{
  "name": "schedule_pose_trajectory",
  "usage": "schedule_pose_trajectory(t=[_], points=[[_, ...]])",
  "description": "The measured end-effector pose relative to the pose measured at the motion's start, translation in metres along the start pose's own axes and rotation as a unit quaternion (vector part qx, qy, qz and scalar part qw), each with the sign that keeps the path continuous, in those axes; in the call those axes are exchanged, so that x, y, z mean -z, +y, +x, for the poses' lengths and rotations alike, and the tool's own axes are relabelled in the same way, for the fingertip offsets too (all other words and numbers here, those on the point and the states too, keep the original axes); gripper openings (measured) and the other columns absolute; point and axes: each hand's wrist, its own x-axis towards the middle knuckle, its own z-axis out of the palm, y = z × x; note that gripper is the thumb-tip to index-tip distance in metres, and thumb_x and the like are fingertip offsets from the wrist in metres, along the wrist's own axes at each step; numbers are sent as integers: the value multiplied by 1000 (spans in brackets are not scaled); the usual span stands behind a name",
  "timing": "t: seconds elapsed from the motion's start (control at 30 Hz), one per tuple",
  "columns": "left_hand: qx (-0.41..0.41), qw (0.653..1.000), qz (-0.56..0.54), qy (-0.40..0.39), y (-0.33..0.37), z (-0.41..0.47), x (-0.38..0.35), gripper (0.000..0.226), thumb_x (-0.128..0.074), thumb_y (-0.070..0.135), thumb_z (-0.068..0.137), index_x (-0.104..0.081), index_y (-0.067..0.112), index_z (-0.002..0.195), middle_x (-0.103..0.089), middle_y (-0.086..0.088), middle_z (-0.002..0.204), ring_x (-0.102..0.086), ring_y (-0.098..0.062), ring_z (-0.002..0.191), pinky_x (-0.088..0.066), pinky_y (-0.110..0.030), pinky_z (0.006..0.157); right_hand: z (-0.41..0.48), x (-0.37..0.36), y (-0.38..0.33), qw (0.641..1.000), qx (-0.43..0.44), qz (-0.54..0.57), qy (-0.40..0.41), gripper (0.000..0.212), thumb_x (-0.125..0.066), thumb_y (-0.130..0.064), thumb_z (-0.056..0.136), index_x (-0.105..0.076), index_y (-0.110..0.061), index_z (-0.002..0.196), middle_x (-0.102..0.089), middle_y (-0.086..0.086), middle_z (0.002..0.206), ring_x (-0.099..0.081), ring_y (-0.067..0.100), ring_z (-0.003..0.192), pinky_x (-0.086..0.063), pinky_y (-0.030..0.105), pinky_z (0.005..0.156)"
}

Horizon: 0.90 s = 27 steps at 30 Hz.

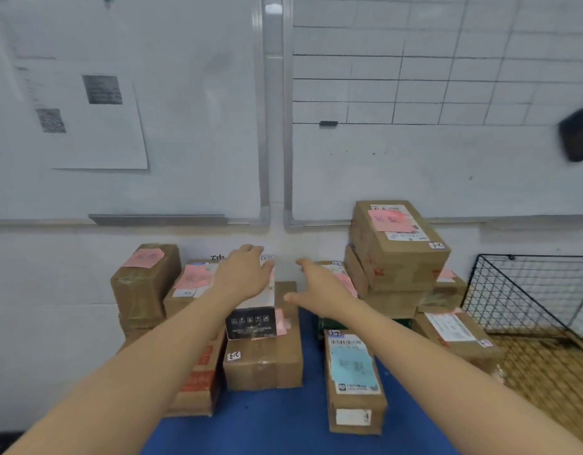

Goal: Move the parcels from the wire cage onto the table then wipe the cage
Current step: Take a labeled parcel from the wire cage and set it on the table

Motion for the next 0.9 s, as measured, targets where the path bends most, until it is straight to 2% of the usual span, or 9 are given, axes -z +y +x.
schedule_pose_trajectory(t=[0.13, 0.33, 0.43, 0.57, 0.73, 0.9], points=[[-30, 999, 17, -11, 44, -1, 2, 53, -33, 41, 101, -33, 13, 146, -32, -8, 152, -32, -27, 137, -30, -41, 110, -19, 28, 13, 998, 25, -31, 38, 76, -64, -39, 88, -23, -18, 149, -42, 5, 148, -43, 22, 132, -40, 36, 104], [-76, 996, -51, -8, 136, -10, 0, 52, -35, 44, 100, -38, 16, 144, -46, -7, 143, -47, -24, 127, -37, -37, 106, -64, 93, 53, 994, 31, -40, 102, 68, -63, -39, 88, -33, -21, 146, -51, -1, 140, -51, 17, 125, -45, 34, 99], [-99, 992, -82, 6, 199, -25, -11, 47, -37, 43, 99, -46, 18, 138, -54, -5, 136, -53, -23, 120, -42, -36, 100, -105, 135, 92, 991, 26, -59, 121, 64, -64, -40, 87, -38, -20, 142, -54, -2, 136, -53, 17, 122, -44, 28, 93], [-106, 986, -132, 17, 284, -42, -43, 46, -41, 39, 99, -48, 14, 137, -55, -6, 135, -52, -23, 121, -42, -36, 101, -171, 192, 159, 989, 15, -64, 134, 62, -65, -36, 87, -40, -17, 140, -55, 3, 135, -51, 18, 122, -41, 28, 94], [-121, 983, -134, -5, 389, -64, -88, 49, -41, 37, 98, -45, 11, 139, -50, -9, 140, -48, -24, 126, -38, -37, 105, -242, 245, 241, 987, -17, -103, 122, 68, -64, -42, 88, -36, -15, 144, -52, 4, 138, -49, 19, 125, -41, 34, 100], [-146, 980, -126, -49, 485, -78, -134, 49, -40, 38, 99, -42, 12, 141, -46, -7, 144, -43, -23, 131, -33, -35, 107, -295, 279, 312, 984, -58, -111, 124, 70, -64, -43, 88, -33, -16, 145, -48, 1, 143, -48, 16, 128, -41, 34, 103]])
